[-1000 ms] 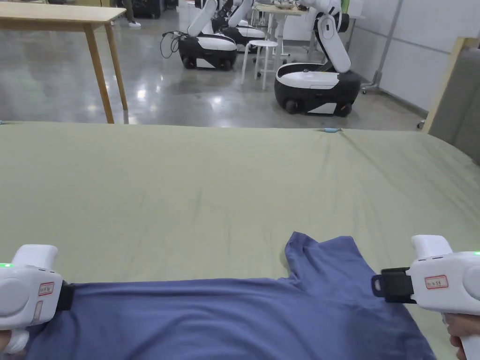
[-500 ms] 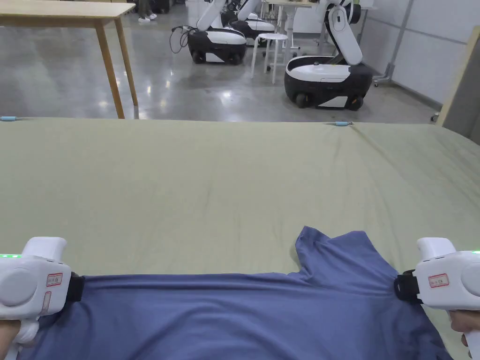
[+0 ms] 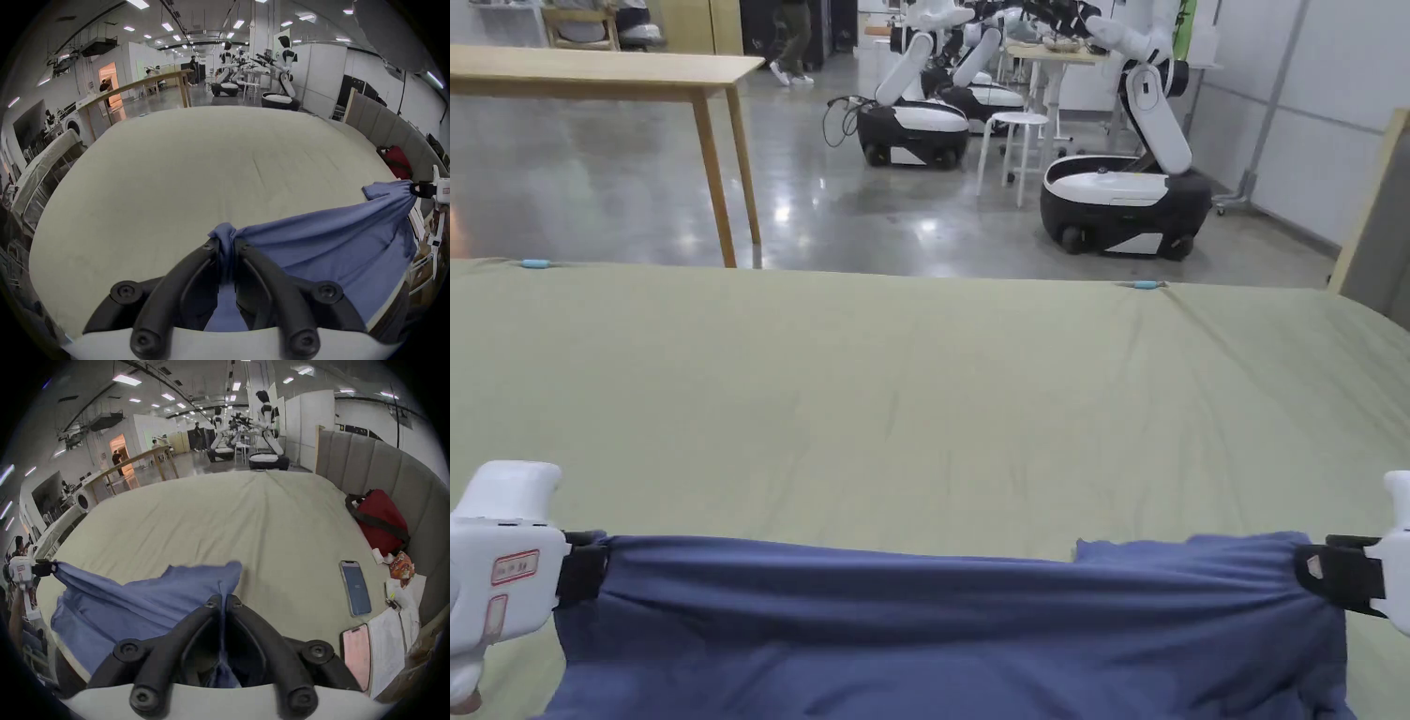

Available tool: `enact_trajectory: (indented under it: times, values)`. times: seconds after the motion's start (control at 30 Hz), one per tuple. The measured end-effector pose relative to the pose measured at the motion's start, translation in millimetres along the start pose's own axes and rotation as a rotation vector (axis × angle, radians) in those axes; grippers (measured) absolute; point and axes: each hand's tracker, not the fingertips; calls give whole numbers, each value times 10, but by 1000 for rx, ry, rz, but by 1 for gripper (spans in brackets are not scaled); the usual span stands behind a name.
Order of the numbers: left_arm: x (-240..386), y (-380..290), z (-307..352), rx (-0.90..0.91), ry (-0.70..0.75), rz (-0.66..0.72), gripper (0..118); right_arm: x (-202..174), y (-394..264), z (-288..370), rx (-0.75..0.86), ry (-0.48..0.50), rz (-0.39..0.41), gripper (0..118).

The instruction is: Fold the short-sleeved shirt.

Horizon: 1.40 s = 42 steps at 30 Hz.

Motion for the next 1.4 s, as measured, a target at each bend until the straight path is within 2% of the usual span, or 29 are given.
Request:
enact_trajectory:
  times: [0.3, 0.5, 0.8, 0.83, 0.87, 0.9, 0.93, 0.97, 1.03, 1.07, 1.1, 1.13, 1.17, 1.2, 1.23, 1.27, 1.4]
  values:
    - [7, -802, 814, 72, -27, -8, 10, -39, -812, 802, 31, 27, 10, 5]
    - [-6, -1347, 809, 12, -46, 37, 10, 53, -1314, 766, -43, 24, -1, 5]
    - [-227, -1582, 613, -25, -58, 85, 10, 24, -1480, 705, -80, 31, -38, 5]
    - [-237, -1581, 615, -21, -68, 76, 13, 9, -1471, 715, -79, 31, -32, 16]
    - [-209, -1581, 652, -8, -61, 74, 35, -21, -1460, 738, -60, 1, -11, 51]
    - [-208, -1573, 655, -2, -56, 75, 84, -53, -1445, 742, -61, -21, 8, 98]
    - [-214, -1567, 664, 9, -52, 76, 118, -88, -1424, 756, -55, -23, 22, 118]
    - [-236, -1501, 763, 115, -76, 95, 113, -202, -1327, 1032, 31, 11, 44, 115]
    - [-139, -1507, 839, 96, -44, 141, 111, -379, -1170, 1234, 45, -33, 30, 115]
    - [-71, -1484, 915, 159, -28, 131, 111, -300, -1262, 1007, 99, -36, 24, 114]
    - [-2, -1464, 984, 201, -15, 108, 109, -372, -1239, 1047, 151, -41, 19, 109]
    - [262, -1311, 1243, 253, 13, 85, 103, -476, -1213, 1111, 203, -62, 21, 83]
    - [423, -1257, 1396, 308, 46, 79, 89, -597, -1205, 1174, 270, -80, 17, 44]
    - [533, -1238, 1502, 372, 60, 72, 60, -768, -1156, 1253, 317, -101, 27, 7]
    - [632, -1214, 1578, 395, 69, 66, 6, -897, -1157, 1283, 368, -144, 38, 2]
    - [542, -1247, 1506, 410, 74, 80, 0, -1018, -1174, 1336, 426, -159, 50, 2]
    - [496, -1258, 1574, 427, 46, 91, 0, -1356, -1162, 1399, 481, -117, 37, 2]
